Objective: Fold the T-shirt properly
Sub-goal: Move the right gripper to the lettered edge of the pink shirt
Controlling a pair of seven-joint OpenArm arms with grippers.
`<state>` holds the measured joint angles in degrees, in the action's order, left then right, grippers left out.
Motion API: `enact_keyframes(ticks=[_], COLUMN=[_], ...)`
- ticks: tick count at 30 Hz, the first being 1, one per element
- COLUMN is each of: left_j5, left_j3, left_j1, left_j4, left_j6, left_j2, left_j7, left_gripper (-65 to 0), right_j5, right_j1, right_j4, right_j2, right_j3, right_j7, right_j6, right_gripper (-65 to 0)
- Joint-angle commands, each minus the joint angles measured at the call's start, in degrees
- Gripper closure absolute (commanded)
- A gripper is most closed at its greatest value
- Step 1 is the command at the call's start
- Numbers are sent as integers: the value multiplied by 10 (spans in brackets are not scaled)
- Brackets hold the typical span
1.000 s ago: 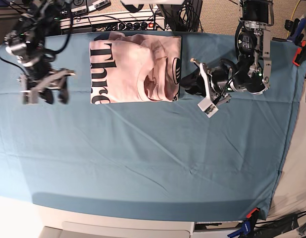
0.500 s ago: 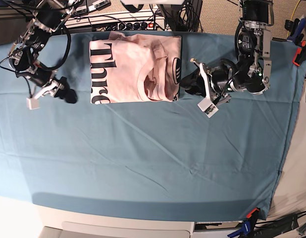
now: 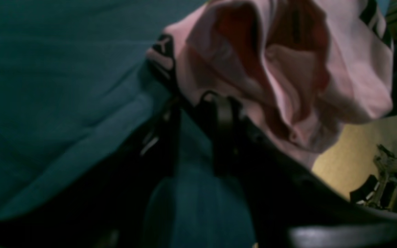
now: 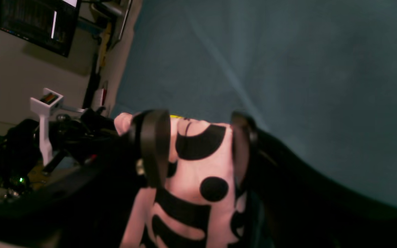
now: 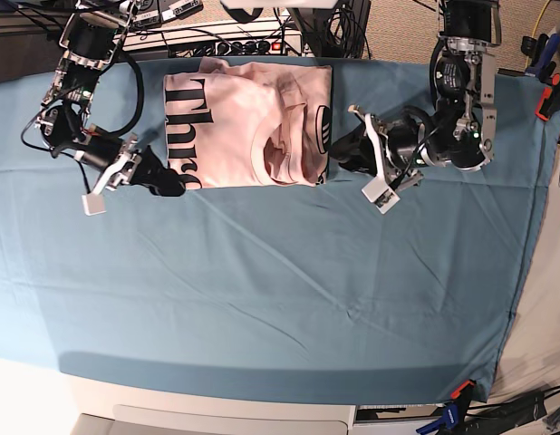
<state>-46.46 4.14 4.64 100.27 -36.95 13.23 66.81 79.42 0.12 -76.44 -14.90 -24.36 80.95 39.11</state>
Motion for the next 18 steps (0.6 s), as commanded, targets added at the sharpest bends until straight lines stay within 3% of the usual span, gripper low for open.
enact_keyframes(ticks=[1,6,14,18], left_j5=[-3,8,11,11], left_j3=[1,1,1,1], left_j1=[-2,9,14,14], left_j4=[8,8,8,8], left_j6=[0,45,50,73], left_j2=[3,3,3,3], left_j7=[-12,-13,-12,-9], left_gripper=[-183,-289,-295,-295], right_j5=[15,13,-103,-116], right_j1=[8,8,8,8], right_j4=[-8,-8,-8,-8], right_j2=[-8,-8,-8,-8], right_j3=[0,0,0,0], right_j7=[-9,-9,-9,-9], right_j6=[5,6,-1,-3], right_gripper=[-293,-292,-292,-292])
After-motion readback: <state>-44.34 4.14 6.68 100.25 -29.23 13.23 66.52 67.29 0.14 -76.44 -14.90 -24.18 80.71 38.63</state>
